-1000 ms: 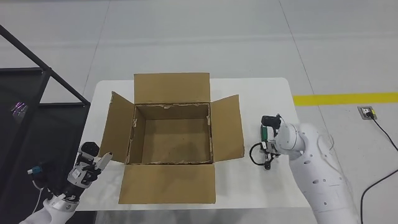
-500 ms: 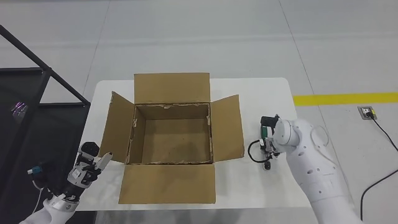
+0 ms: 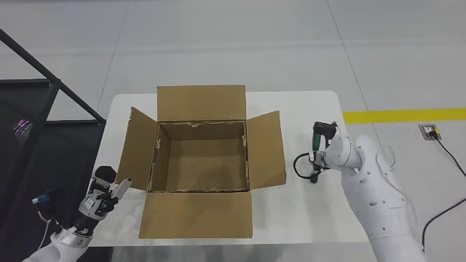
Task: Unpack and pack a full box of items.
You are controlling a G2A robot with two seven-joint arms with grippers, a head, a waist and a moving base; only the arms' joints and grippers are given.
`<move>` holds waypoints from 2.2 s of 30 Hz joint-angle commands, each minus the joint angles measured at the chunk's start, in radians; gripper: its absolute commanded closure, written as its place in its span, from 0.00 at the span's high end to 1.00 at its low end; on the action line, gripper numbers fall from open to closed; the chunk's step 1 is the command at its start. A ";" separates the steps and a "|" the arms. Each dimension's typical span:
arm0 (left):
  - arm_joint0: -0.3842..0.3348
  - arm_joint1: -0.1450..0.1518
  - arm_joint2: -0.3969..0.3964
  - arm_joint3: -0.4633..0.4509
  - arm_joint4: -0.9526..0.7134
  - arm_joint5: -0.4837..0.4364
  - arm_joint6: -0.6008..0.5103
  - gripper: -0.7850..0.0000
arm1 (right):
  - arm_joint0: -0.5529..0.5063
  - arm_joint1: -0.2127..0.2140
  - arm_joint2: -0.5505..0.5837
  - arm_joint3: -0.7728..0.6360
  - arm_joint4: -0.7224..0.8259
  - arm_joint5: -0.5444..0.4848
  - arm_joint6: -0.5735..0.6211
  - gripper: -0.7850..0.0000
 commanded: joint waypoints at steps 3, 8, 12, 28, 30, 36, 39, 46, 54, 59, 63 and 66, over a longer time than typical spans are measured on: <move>0.000 0.000 0.000 0.000 0.000 0.000 0.000 1.00 | -0.196 0.016 0.096 -0.465 -0.022 0.064 -0.125 0.00; 0.000 0.000 0.000 0.000 0.000 0.000 0.000 1.00 | -0.379 0.017 0.107 -0.843 -0.034 0.046 -0.325 0.00; 0.000 0.000 0.000 0.000 0.000 0.000 0.000 1.00 | -0.396 0.014 -0.012 -0.954 -0.108 -0.010 -0.396 0.00; 0.007 -0.001 -0.012 -0.003 -0.011 0.025 0.014 1.00 | 0.294 -0.196 -0.773 -0.180 -0.087 -0.091 -0.224 0.00; 0.018 -0.002 -0.023 -0.004 -0.023 0.023 0.024 1.00 | 0.349 -0.245 -0.832 -0.047 -0.029 -0.097 -0.243 0.00; 0.038 -0.002 -0.061 -0.006 -0.060 0.018 0.031 1.00 | 0.449 -0.391 -0.957 0.310 0.107 -0.154 -0.297 0.00; 0.044 -0.001 -0.073 -0.004 -0.071 0.013 0.027 1.00 | 0.466 -0.456 -1.000 0.447 0.142 -0.197 -0.314 0.00; 0.046 -0.002 -0.078 -0.008 -0.070 0.012 0.013 1.00 | 0.478 -0.575 -1.049 0.688 0.168 -0.241 -0.340 0.00; 0.048 -0.004 -0.075 -0.014 -0.053 0.009 0.013 1.00 | 0.500 -0.659 -1.038 0.868 0.204 -0.271 -0.377 0.14; 0.052 -0.005 -0.077 -0.011 -0.050 0.005 0.018 1.00 | 0.515 -0.678 -1.024 0.922 0.225 -0.286 -0.400 0.27; 0.055 -0.006 -0.083 -0.012 -0.053 0.003 0.024 1.00 | 0.523 -0.677 -1.018 0.929 0.242 -0.292 -0.413 0.29; 0.057 -0.006 -0.089 -0.011 -0.059 0.002 0.030 1.00 | 0.528 -0.674 -1.007 0.925 0.259 -0.296 -0.442 0.29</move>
